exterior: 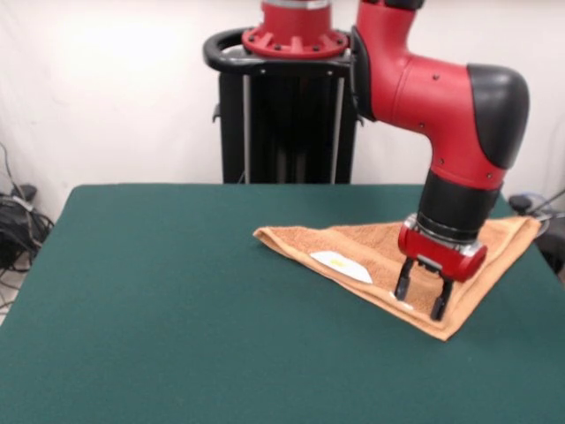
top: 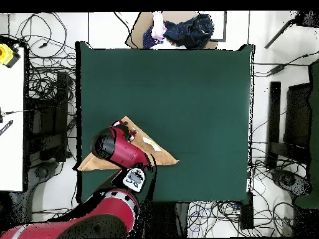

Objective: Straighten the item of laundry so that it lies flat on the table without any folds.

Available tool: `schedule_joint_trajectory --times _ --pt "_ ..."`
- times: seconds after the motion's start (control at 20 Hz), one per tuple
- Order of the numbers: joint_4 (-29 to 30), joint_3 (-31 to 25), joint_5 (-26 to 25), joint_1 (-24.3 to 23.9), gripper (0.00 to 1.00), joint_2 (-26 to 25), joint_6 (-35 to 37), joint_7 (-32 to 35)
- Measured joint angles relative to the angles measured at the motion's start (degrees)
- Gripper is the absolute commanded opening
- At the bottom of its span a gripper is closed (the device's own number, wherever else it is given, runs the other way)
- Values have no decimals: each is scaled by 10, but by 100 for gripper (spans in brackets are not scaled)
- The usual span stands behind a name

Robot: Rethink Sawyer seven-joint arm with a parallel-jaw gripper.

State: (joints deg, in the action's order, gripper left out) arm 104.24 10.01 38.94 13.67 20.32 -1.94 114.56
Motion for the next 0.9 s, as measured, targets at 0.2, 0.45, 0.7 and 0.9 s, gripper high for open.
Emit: schedule_joint_trajectory --times 0.2,0.45,0.7,0.9 --pt "0 -4 1 -4 100 0 0 0" --pt "0 -19 1 -22 0 3 0 0" --pt "0 -31 1 -34 0 6 1 0" --pt "4 -39 1 -42 0 9 0 0"
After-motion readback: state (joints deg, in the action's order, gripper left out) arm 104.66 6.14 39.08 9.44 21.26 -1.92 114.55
